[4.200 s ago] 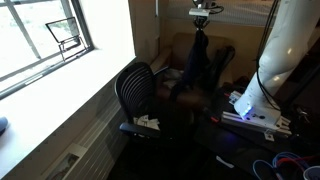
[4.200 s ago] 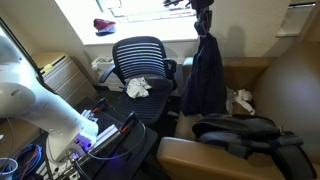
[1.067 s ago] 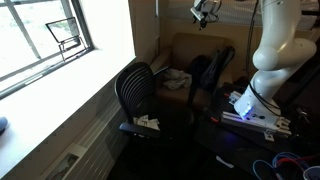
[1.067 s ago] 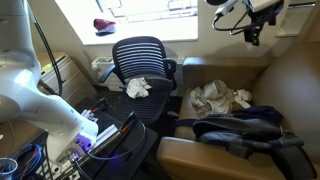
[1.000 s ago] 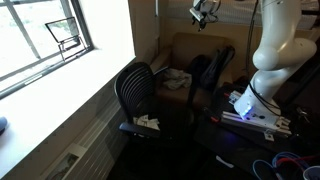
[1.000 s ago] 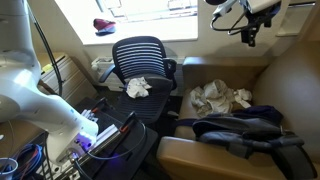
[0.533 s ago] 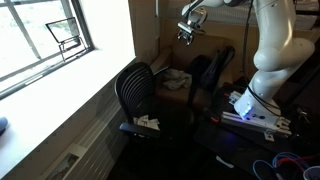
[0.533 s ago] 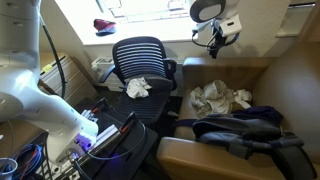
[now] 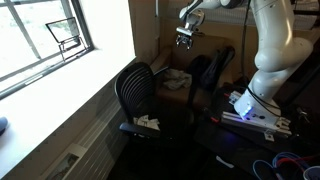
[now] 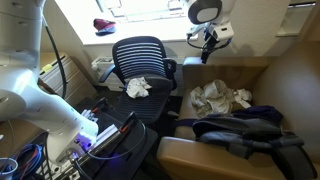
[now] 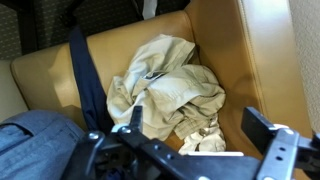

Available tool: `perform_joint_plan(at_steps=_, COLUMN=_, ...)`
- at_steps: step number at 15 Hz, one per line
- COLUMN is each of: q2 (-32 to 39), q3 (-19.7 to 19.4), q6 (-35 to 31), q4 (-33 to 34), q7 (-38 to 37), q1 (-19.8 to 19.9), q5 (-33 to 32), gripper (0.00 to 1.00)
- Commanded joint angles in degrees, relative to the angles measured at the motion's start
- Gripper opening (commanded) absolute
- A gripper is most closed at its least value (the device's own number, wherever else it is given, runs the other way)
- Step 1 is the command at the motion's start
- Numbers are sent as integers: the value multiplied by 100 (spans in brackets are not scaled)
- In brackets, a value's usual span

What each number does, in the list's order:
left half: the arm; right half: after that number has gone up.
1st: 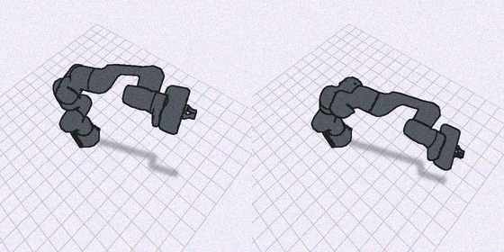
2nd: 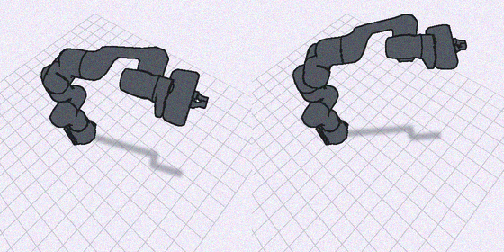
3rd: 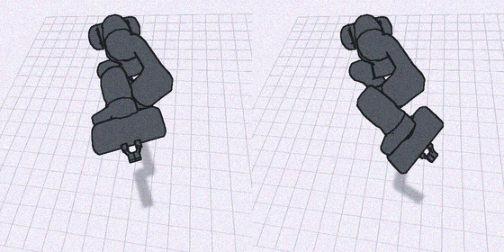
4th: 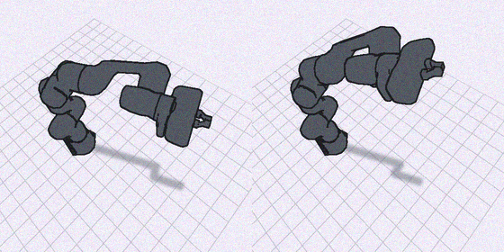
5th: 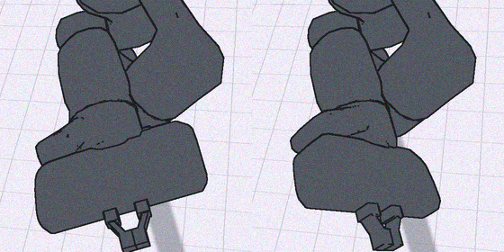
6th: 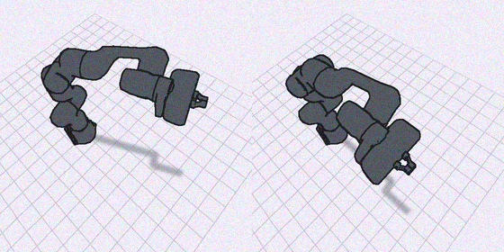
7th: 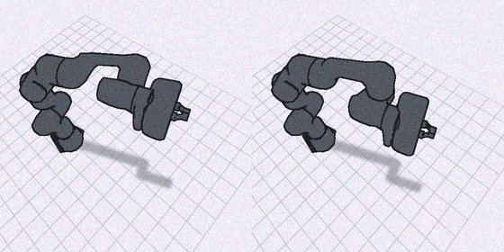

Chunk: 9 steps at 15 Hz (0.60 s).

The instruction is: Pick up the blue cloth on the backrest and place it on the right side of the brown couch, then pick up the cream white pants on the left side of the couch and place it on the backrest then pick up the white cloth on the seat of the chair and place it on the couch then finally pick up the bag and put it on the seat of the chair

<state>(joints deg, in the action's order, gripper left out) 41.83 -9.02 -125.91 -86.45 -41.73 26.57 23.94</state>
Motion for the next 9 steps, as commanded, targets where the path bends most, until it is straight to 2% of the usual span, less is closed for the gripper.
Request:
perform_joint_plan(at_steps=1, q2=404, q3=-384, q6=148, q4=121, q7=-270, q1=-509, q5=-445, gripper=100)
perform_joint_plan(at_steps=7, q2=1365, q3=-527, q6=753, q4=474, q7=-652, q1=-1165, q5=-1241, gripper=100)
perform_joint_plan(at_steps=9, q2=1624, q3=-781, q6=835, q4=632, q7=-994, q1=-1453, q5=-1627, gripper=100)
